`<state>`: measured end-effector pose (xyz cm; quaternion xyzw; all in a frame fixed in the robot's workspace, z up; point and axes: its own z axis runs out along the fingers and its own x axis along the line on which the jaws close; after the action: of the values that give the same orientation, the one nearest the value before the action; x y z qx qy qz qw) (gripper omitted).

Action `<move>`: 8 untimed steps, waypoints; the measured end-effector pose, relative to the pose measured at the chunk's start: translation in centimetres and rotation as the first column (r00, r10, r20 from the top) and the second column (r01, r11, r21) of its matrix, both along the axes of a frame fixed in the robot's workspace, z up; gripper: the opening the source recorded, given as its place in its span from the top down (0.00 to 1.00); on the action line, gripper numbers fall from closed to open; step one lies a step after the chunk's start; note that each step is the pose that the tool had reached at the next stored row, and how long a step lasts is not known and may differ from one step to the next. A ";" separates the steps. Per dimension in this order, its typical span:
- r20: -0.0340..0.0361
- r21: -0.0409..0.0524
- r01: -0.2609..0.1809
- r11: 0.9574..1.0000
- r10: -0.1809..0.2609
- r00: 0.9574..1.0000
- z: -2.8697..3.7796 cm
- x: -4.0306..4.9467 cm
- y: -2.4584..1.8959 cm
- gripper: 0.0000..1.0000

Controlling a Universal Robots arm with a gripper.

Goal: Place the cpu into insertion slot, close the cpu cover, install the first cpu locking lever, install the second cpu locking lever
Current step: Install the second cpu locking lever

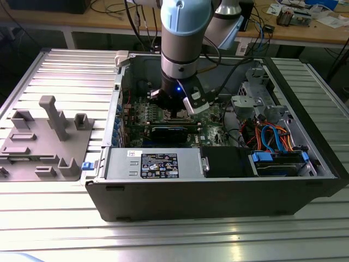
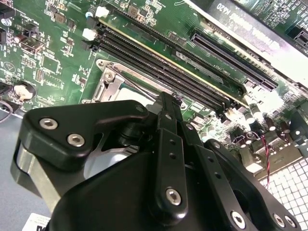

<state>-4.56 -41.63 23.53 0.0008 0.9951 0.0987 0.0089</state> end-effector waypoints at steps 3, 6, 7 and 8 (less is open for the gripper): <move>0.000 0.000 0.000 1.000 0.000 1.000 -0.07 -0.01 0.00 0.89; -0.003 0.000 0.000 1.000 0.000 1.000 -0.16 -0.05 0.01 0.89; -0.004 0.000 0.000 1.000 0.000 1.000 -0.20 -0.06 0.00 0.89; -0.005 0.000 0.000 1.000 0.000 1.000 -0.24 -0.07 0.00 0.89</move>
<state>-4.63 -41.64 23.29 0.0008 0.9951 0.0987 0.0062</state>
